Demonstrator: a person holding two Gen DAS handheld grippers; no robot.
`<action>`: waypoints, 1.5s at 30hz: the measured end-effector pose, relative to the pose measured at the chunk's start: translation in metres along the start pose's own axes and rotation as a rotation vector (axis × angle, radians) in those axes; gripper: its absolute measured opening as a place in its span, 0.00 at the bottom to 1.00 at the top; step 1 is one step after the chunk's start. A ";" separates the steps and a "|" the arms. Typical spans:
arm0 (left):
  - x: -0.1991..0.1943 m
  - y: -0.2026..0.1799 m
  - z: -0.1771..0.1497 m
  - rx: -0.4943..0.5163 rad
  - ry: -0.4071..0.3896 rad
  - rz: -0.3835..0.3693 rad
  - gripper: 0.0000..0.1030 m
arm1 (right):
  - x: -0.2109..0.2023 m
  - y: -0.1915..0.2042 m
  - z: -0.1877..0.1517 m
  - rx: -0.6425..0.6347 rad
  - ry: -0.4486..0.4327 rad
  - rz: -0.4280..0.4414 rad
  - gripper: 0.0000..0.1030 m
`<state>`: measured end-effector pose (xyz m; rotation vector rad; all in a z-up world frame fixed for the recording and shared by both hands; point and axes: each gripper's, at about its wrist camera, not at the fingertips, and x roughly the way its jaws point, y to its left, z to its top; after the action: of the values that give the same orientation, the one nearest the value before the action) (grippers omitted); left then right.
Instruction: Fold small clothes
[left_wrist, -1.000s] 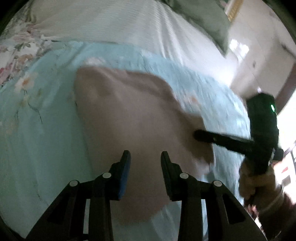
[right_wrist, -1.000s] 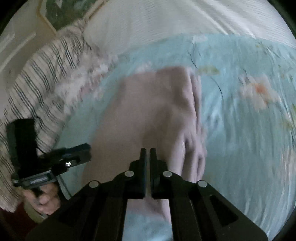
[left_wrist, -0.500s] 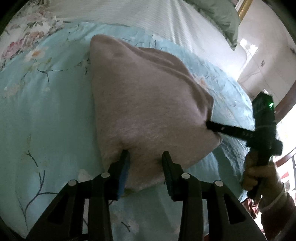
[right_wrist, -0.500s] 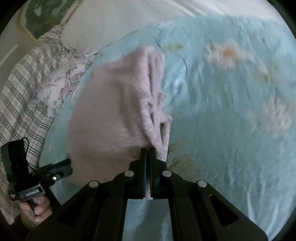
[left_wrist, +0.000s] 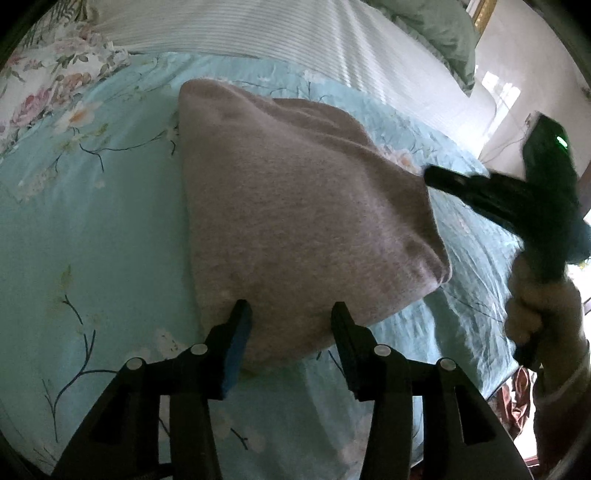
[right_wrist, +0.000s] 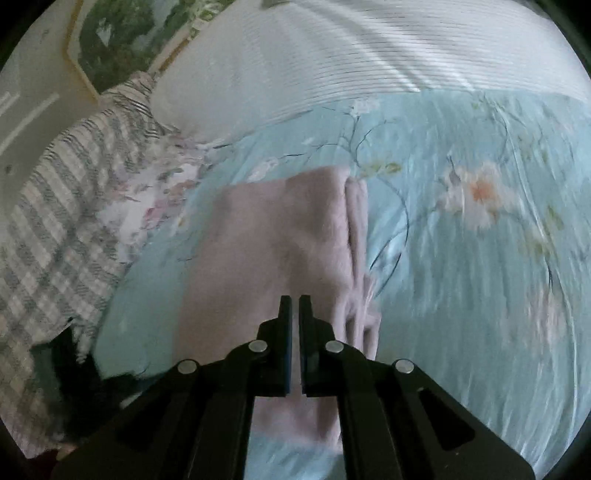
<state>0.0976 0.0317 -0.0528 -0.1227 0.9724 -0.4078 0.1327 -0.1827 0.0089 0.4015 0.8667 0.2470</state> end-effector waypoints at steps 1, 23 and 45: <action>0.000 0.001 0.000 0.001 0.001 0.000 0.45 | 0.012 -0.006 0.002 0.011 0.022 -0.029 0.04; -0.036 0.016 -0.014 -0.105 -0.034 0.099 0.81 | -0.038 0.015 -0.037 -0.030 0.045 -0.020 0.16; -0.051 -0.009 -0.064 0.057 0.005 0.291 0.81 | -0.073 0.031 -0.136 -0.123 0.164 -0.098 0.82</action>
<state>0.0173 0.0478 -0.0470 0.0717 0.9657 -0.1685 -0.0205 -0.1493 -0.0057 0.2252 1.0235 0.2433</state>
